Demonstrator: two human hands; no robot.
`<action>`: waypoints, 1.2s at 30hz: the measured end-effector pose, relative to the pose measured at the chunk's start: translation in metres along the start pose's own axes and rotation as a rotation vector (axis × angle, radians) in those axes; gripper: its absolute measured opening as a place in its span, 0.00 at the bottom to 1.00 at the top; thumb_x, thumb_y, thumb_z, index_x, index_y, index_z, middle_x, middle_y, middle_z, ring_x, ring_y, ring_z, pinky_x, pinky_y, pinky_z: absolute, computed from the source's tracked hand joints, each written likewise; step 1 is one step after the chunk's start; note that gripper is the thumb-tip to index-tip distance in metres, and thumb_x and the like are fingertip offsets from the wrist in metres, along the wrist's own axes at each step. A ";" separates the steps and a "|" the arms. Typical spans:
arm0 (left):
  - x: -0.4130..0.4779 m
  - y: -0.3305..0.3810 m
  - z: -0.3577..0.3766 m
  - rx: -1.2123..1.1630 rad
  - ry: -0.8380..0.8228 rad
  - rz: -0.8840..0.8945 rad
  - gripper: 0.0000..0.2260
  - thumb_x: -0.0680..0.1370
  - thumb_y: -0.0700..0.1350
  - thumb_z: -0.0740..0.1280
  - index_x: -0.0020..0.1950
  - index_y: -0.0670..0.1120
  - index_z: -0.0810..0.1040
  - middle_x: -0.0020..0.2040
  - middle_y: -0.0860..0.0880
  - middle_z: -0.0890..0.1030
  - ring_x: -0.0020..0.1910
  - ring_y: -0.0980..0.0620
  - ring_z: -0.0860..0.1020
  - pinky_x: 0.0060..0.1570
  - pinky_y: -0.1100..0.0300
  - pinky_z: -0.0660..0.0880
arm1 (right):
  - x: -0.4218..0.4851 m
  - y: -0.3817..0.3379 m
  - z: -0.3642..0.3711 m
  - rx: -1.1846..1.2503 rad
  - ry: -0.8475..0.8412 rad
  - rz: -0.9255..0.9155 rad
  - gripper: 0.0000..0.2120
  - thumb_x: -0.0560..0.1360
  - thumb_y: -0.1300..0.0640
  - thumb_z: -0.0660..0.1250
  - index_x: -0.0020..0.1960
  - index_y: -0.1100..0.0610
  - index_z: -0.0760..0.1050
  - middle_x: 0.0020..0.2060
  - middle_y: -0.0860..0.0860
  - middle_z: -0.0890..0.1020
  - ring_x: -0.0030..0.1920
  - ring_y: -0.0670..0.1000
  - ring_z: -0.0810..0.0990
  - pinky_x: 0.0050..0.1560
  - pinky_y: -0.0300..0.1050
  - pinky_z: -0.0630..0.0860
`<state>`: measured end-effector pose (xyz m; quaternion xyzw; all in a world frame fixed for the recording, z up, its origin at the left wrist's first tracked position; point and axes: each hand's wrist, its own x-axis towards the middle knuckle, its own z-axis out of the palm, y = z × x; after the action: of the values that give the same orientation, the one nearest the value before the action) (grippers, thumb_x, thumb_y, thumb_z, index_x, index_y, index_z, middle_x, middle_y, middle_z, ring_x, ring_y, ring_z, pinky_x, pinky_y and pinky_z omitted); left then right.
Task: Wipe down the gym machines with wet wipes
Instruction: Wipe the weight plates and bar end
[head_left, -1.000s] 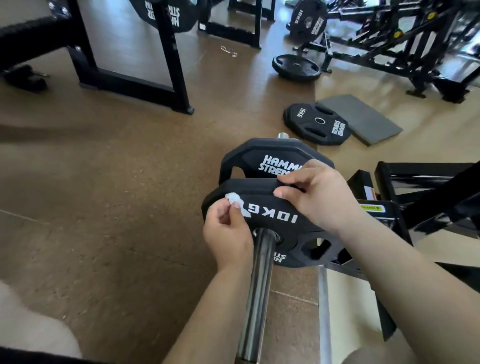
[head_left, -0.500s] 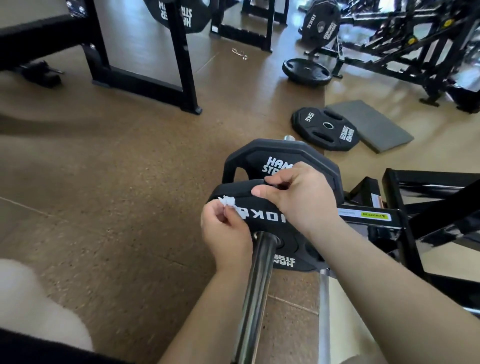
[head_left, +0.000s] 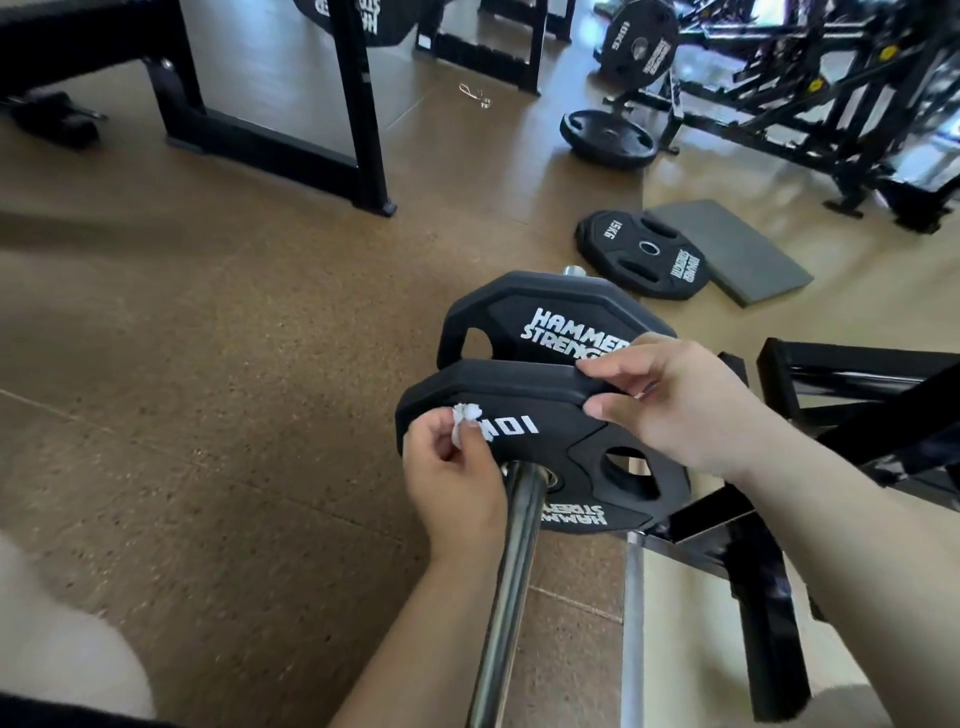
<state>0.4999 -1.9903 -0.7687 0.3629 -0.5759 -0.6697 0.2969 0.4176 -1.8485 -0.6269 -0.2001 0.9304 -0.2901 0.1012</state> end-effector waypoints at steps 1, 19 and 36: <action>-0.003 0.001 0.002 -0.033 0.006 -0.014 0.06 0.81 0.42 0.70 0.53 0.53 0.79 0.51 0.52 0.83 0.49 0.59 0.82 0.50 0.62 0.80 | 0.000 0.000 0.003 -0.009 0.023 -0.007 0.17 0.72 0.58 0.80 0.58 0.46 0.85 0.46 0.44 0.80 0.45 0.38 0.79 0.55 0.34 0.72; 0.003 0.014 -0.001 -0.007 0.048 -0.043 0.06 0.83 0.44 0.67 0.50 0.56 0.74 0.49 0.54 0.81 0.47 0.59 0.81 0.49 0.61 0.79 | -0.003 -0.001 -0.010 0.021 -0.206 0.052 0.25 0.75 0.56 0.77 0.66 0.34 0.78 0.56 0.29 0.81 0.60 0.34 0.79 0.73 0.42 0.70; -0.007 0.004 -0.003 0.016 0.070 -0.116 0.02 0.84 0.44 0.65 0.56 0.51 0.74 0.53 0.50 0.79 0.49 0.56 0.80 0.49 0.60 0.79 | -0.003 0.003 -0.011 0.033 -0.065 0.188 0.22 0.73 0.54 0.80 0.65 0.43 0.81 0.57 0.45 0.85 0.57 0.45 0.84 0.70 0.49 0.75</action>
<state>0.5061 -1.9869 -0.7641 0.4214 -0.5485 -0.6679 0.2748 0.4162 -1.8391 -0.6192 -0.1197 0.9364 -0.2878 0.1612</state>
